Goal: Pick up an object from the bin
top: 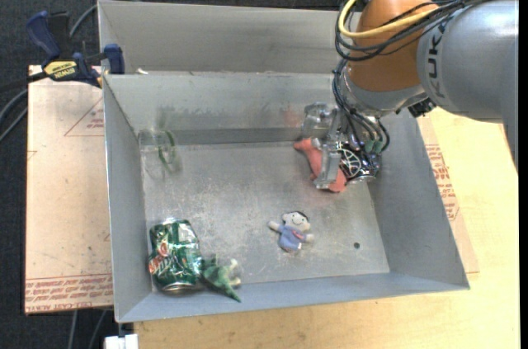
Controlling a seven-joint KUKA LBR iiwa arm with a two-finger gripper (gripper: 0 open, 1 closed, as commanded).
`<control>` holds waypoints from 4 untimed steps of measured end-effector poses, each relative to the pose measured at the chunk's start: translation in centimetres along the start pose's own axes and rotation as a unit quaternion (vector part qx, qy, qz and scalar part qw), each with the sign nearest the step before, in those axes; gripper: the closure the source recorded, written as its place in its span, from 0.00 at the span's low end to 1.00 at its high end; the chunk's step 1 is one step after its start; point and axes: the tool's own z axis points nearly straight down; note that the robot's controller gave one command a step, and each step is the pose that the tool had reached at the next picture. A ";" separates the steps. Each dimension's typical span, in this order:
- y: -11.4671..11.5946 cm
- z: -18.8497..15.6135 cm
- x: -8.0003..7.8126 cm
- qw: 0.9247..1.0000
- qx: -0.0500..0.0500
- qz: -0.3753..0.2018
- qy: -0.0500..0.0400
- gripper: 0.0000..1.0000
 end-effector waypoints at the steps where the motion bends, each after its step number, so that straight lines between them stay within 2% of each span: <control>1: 0.0 -0.5 -0.2 1.000 0.000 0.000 -0.004 0.00; 2: -5.5 6.1 0.0 0.994 0.000 -0.108 -0.005 0.00; 3: -4.2 7.2 -1.6 0.971 0.001 -0.239 -0.009 1.00; 4: -4.2 7.2 -1.6 0.971 0.001 -0.238 -0.009 1.00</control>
Offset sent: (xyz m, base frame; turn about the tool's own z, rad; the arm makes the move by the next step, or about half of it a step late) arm -0.0036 -0.0703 -0.0801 -0.2666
